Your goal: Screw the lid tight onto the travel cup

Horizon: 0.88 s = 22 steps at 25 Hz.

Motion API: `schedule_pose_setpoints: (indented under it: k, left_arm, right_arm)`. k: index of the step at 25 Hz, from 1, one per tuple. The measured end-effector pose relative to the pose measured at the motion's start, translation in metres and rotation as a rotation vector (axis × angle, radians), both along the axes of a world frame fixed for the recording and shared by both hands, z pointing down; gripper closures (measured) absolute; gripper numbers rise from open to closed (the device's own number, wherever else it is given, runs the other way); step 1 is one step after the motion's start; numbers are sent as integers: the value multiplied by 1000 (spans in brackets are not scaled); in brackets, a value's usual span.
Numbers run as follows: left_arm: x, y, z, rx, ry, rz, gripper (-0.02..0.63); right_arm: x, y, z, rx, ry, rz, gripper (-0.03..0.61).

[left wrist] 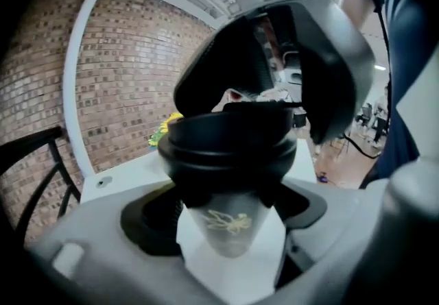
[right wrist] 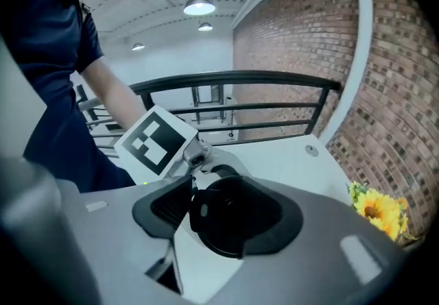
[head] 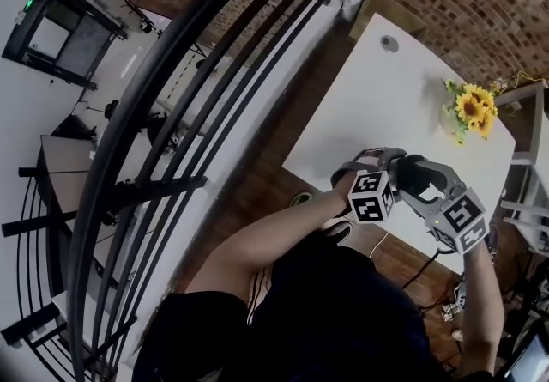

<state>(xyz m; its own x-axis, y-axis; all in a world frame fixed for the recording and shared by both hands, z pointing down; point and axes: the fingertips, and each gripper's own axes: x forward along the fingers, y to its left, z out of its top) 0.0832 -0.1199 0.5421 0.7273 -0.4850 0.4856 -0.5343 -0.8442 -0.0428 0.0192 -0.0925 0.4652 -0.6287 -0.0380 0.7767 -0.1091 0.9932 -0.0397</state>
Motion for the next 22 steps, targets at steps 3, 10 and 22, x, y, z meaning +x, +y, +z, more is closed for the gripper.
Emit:
schedule_pose_setpoints:
  k: [3, 10, 22]
  left_arm:
    - [1, -4, -1, -3, 1, -81, 209]
    - [0, -9, -1, -6, -5, -275, 208]
    - [-38, 27, 3, -136, 1, -324, 207]
  right_arm:
    - [1, -7, -1, 23, -28, 152, 358]
    - [3, -27, -7, -3, -148, 537, 446]
    - [63, -47, -100, -8, -609, 706, 421]
